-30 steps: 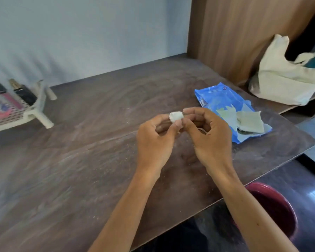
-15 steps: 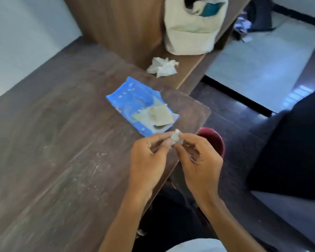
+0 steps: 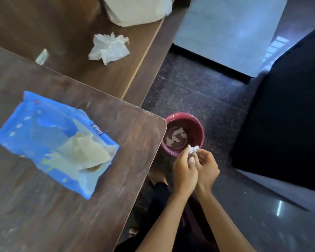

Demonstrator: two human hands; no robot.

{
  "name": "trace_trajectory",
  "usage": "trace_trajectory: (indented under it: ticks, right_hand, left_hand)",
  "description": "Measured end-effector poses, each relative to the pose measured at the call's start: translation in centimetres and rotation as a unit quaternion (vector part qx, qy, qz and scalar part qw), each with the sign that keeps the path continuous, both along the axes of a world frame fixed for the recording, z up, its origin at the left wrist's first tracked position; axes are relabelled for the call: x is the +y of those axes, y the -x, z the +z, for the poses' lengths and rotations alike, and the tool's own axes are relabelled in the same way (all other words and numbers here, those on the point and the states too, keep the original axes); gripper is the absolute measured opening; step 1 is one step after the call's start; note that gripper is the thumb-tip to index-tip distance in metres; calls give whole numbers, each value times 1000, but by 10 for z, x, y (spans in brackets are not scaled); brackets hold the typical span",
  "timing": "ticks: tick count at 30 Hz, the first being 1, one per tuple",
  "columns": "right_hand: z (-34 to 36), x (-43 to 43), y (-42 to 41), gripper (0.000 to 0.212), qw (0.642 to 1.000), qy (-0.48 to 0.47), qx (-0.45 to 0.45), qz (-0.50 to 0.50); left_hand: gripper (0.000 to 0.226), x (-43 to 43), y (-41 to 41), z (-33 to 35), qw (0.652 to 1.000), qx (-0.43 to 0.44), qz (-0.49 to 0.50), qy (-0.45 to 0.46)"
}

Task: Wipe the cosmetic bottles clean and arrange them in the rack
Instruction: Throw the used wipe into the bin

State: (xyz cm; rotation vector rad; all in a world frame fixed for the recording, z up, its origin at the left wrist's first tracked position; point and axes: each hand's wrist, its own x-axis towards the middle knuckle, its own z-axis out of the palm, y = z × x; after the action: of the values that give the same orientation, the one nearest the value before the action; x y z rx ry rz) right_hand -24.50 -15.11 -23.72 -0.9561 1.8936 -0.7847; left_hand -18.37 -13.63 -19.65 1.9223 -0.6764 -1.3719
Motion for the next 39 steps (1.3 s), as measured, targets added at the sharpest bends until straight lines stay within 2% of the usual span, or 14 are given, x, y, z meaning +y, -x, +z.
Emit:
trace_trajectory:
  ticks: [3,7,13,17,21,27,30,33,35,39]
  right_hand:
    - [-55,-20,4,5,997,-46,44,35]
    - [-111,-42,5,9,988,-97,72,99]
    - [-172,-69,-3,13,981,-127,72,125]
    - [-201,-73,-10,14,980,-152,62,111]
    - [-220,-70,-13,19,979,-179,51,89]
    - [-209,-61,-4,18,984,-176,13,39]
    - [-188,-56,0,11,983,-184,-18,13]
    - [-144,-45,3,16,985,-171,-32,23]
    - [-107,-33,5,22,986,-155,-46,36]
    - [-38,-3,11,29,988,-111,-28,100]
  left_hand:
    - [50,-19,0,-53,993,58,54,-84]
    - [57,-28,-3,-114,963,158,172,-134]
    - [50,-41,-20,-147,929,209,273,-140]
    - [49,-40,-27,-165,903,250,325,-129]
    - [39,-40,-30,-172,873,295,374,-103]
    - [52,-28,-31,-166,841,321,427,-85]
    - [54,-20,-28,-147,845,318,423,-81]
    - [55,-10,-27,-117,846,327,416,-68]
    - [54,-4,-28,-95,854,325,401,-63]
    - [55,15,-25,-44,898,307,308,-62]
